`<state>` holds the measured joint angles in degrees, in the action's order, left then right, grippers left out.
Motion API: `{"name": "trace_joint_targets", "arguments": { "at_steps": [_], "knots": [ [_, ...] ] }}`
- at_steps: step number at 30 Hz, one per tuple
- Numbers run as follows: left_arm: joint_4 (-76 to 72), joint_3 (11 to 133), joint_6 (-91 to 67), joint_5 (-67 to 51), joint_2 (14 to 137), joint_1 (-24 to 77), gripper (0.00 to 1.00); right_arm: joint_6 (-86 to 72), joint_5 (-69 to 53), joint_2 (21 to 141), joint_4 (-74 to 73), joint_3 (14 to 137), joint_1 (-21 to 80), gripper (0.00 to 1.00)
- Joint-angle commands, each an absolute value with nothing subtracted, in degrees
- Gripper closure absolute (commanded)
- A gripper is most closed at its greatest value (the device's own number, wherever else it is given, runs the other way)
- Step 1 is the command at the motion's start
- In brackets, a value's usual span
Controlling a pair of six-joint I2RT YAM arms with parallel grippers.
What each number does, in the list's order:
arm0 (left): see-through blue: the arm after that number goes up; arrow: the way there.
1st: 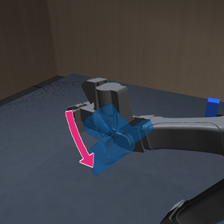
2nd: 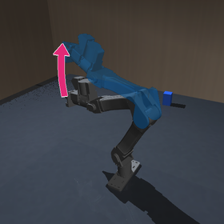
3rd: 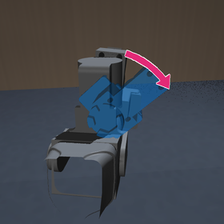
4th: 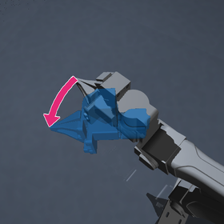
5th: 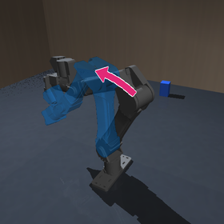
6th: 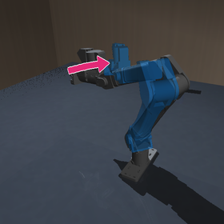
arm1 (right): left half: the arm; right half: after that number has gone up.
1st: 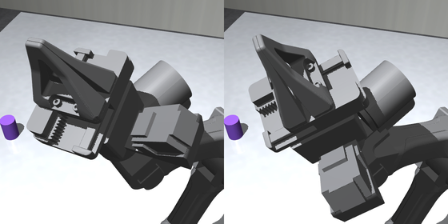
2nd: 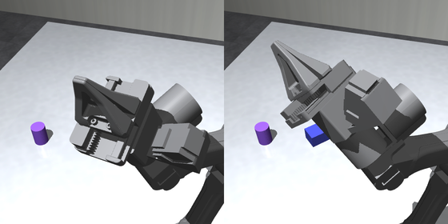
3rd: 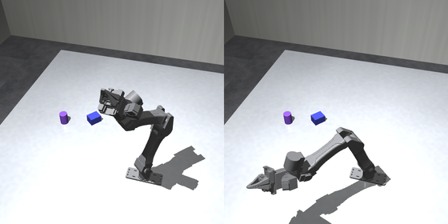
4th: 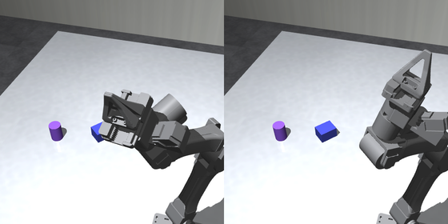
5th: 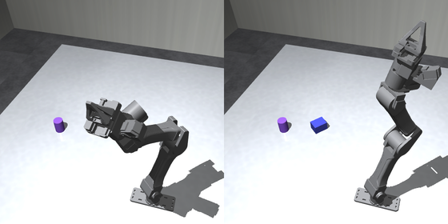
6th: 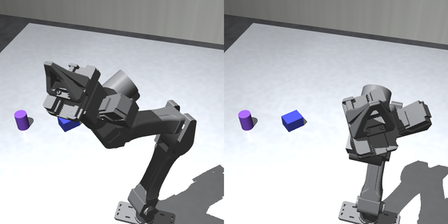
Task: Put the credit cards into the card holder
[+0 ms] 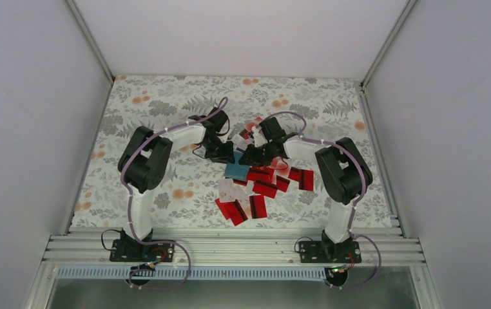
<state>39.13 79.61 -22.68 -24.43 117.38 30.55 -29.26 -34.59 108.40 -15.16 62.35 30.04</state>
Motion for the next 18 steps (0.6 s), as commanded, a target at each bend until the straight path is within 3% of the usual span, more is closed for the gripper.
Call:
{"name": "trace_joint_targets", "arguments": {
  "at_steps": [1,12,18],
  "knots": [
    [40.55,78.49,-23.73,-21.87,121.46,31.59,0.73,-31.98,-35.37,109.36,-12.58,62.03,30.62,0.87],
    [40.81,78.48,-23.81,-21.85,121.48,31.53,0.73,-28.79,-28.78,104.24,-21.20,66.44,30.42,0.87],
    [40.79,78.85,-24.47,-21.62,121.81,31.58,0.73,-32.94,-32.22,103.22,-20.23,62.31,30.75,0.87]
  ]
}}
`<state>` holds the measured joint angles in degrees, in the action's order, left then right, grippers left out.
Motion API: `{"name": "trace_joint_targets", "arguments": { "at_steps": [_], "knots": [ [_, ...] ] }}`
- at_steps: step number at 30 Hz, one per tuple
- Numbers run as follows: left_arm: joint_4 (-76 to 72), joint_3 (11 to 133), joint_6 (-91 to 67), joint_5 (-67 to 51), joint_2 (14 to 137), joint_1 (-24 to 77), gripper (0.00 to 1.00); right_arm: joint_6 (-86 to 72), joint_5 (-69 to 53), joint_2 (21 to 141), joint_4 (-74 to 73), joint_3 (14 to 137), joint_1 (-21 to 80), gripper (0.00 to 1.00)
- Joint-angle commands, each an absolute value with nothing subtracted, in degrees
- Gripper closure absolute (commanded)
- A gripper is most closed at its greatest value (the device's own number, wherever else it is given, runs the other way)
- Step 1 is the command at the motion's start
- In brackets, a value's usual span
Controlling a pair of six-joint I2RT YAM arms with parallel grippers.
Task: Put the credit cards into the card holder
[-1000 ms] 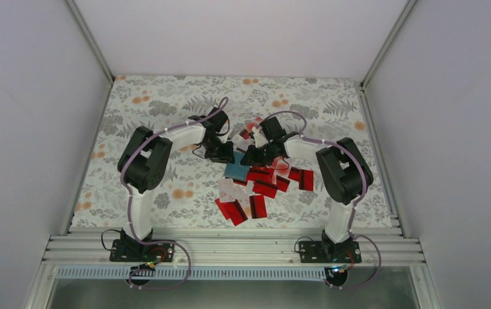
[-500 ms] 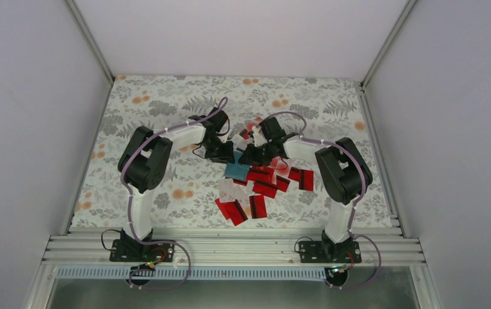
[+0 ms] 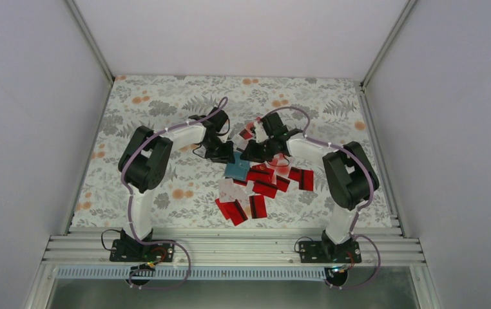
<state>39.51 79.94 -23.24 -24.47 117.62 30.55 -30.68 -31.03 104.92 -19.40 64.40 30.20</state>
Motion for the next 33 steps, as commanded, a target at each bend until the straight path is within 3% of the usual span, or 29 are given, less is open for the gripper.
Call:
{"name": "trace_joint_targets", "arguments": {
  "at_steps": [1,10,33],
  "knots": [
    [40.80,78.87,-24.59,-21.62,121.89,31.60,0.73,-33.42,-32.27,103.36,-20.14,61.94,30.79,0.87],
    [40.44,78.37,-25.44,-21.75,121.74,31.55,0.73,-34.94,-34.24,105.38,-18.38,60.88,31.11,0.82],
    [39.89,77.34,-26.16,-21.94,121.20,31.74,0.73,-34.85,-34.10,109.79,-17.14,62.16,31.69,0.82]
  ]
}}
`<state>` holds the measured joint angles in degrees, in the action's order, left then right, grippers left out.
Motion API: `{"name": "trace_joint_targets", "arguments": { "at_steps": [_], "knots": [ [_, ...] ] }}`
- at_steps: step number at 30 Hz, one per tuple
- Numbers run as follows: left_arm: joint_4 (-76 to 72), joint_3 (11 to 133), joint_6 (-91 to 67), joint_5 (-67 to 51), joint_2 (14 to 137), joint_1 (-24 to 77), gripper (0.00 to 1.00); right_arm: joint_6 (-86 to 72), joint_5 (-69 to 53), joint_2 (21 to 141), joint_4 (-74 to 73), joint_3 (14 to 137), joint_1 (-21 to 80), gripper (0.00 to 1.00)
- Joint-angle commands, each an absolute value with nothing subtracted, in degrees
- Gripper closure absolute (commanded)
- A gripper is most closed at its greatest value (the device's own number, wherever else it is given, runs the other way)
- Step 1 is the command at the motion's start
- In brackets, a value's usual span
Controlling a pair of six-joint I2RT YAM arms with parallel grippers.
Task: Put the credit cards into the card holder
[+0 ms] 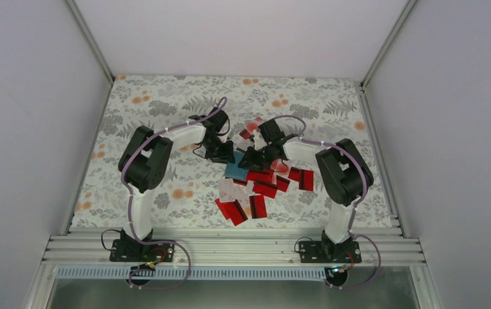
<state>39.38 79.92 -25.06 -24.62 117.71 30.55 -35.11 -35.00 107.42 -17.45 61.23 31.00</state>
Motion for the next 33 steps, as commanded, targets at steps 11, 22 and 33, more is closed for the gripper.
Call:
{"name": "trace_joint_targets", "arguments": {
  "at_steps": [11,22,33],
  "knots": [
    [40.01,77.26,-25.99,-21.91,121.11,31.91,0.73,-34.65,-33.74,112.09,-17.48,63.92,31.69,0.83],
    [40.07,77.78,-25.88,-21.98,121.38,32.01,0.73,-34.17,-30.51,114.82,-23.00,66.96,31.66,0.85],
    [39.70,77.88,-25.70,-22.15,121.82,32.10,0.73,-33.33,-28.35,119.18,-29.10,70.15,32.17,0.88]
  ]
}}
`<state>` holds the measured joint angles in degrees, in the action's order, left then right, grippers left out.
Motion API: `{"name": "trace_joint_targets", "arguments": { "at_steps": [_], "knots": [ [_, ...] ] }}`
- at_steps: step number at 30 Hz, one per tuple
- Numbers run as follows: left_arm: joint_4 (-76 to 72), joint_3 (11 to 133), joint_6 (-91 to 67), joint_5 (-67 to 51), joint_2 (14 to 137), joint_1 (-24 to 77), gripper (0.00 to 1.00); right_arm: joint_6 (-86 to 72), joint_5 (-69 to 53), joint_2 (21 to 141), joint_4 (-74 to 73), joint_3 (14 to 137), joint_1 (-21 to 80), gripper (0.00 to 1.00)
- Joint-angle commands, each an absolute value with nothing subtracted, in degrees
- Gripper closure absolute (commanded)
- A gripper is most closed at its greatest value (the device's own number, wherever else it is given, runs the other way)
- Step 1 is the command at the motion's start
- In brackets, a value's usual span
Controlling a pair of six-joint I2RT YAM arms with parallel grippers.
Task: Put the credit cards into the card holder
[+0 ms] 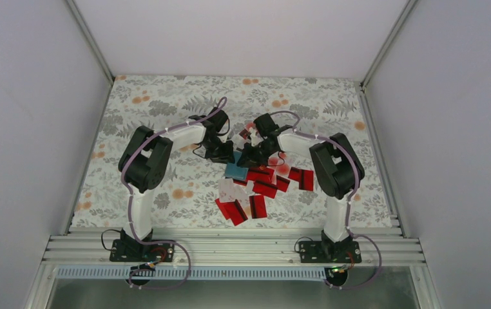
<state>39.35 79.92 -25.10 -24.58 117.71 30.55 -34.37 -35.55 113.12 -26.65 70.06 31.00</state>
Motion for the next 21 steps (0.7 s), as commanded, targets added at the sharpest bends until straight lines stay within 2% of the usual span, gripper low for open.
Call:
{"name": "trace_joint_targets", "arguments": {
  "at_steps": [1,13,21],
  "knots": [
    [39.66,77.95,-25.62,-22.15,121.80,32.09,0.74,-33.09,-28.13,119.67,-29.54,70.62,32.35,0.88],
    [38.62,77.11,-25.40,-22.26,121.76,32.32,0.74,-33.34,-22.71,125.44,-36.51,76.24,34.17,0.95],
    [37.76,76.75,-25.40,-22.30,121.99,32.94,0.74,-34.01,-19.97,130.33,-41.16,80.79,35.37,0.96]
  ]
}}
